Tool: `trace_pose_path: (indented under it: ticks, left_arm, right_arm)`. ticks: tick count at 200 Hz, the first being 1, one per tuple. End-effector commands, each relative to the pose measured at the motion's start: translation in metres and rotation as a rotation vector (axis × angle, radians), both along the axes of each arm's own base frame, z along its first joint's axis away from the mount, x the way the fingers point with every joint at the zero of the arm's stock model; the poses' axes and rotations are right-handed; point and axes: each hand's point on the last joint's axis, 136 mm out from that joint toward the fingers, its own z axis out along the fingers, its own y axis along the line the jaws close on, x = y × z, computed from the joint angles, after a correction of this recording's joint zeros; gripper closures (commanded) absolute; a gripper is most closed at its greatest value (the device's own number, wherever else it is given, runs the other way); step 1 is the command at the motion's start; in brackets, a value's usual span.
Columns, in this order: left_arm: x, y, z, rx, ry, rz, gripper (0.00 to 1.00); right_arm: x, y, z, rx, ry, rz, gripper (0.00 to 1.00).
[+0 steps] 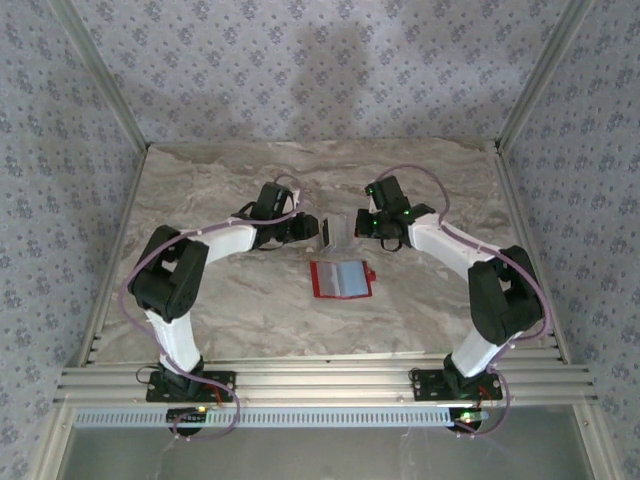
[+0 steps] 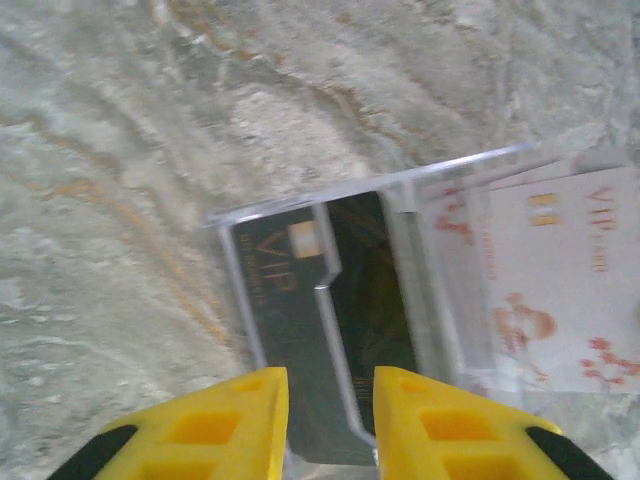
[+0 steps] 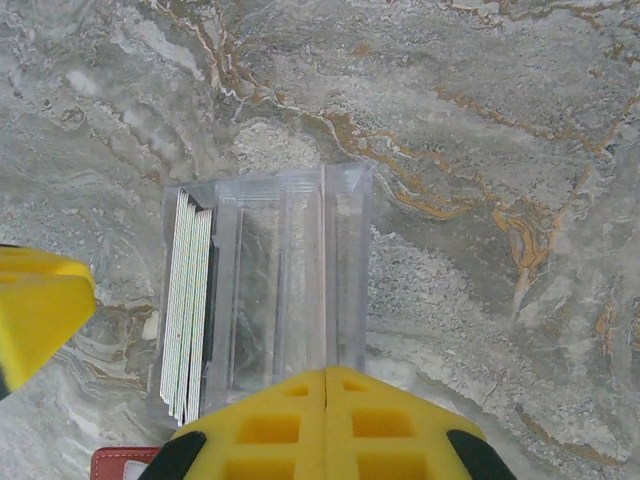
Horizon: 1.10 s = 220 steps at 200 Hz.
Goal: Put the credit cards into the card holder
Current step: Pick up the credit card from the storage box.
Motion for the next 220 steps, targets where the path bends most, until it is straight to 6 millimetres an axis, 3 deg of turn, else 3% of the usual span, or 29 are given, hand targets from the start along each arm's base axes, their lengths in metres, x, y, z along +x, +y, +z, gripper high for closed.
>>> trace_pose_path:
  ticks: [1, 30, 76, 122, 165, 220]
  left_arm:
    - [0.000, -0.017, 0.037, -0.040, -0.061, -0.034, 0.81]
    - [-0.004, -0.039, 0.039, -0.062, -0.052, -0.080, 0.91]
    - [-0.004, -0.070, 0.039, -0.094, -0.036, -0.135, 0.93]
    - [-0.001, -0.087, 0.028, -0.100, -0.013, -0.154, 0.93]
    - [-0.005, -0.105, 0.017, -0.100, 0.006, -0.195, 0.92]
    - [-0.006, -0.109, 0.003, -0.080, 0.021, -0.199, 0.91]
  right_arm:
    - [-0.004, -0.001, 0.007, 0.048, 0.001, 0.000, 1.00]
    - [-0.004, -0.004, 0.004, 0.048, 0.010, -0.009, 1.00]
    - [-0.005, -0.008, 0.005, 0.056, 0.008, -0.021, 1.00]
    - [-0.006, -0.013, 0.014, 0.070, -0.011, -0.034, 1.00]
    - [-0.006, -0.012, 0.010, 0.081, 0.004, -0.029, 1.00]
    - [-0.004, -0.010, 0.007, 0.094, 0.017, -0.024, 1.00]
